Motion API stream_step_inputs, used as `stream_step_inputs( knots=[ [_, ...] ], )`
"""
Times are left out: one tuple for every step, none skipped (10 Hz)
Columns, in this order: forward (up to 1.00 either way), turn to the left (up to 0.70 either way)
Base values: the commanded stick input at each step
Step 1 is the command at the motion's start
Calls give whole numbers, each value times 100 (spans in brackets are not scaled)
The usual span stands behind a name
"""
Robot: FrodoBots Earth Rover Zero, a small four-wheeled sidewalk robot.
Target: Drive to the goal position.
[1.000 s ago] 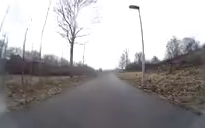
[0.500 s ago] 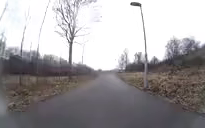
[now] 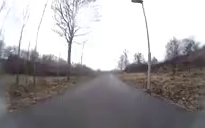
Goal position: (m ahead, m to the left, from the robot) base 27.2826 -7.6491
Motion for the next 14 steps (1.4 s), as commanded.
stream_step_inputs(
  knots=[
    [70, 0],
    [70, 0],
    [70, 0],
    [70, 0],
    [70, 0],
    [70, 0],
    [70, 0],
    [70, 0],
    [70, 0],
    [70, 0],
    [70, 0],
    [70, 0],
    [70, 0],
    [70, 0]
  ],
)
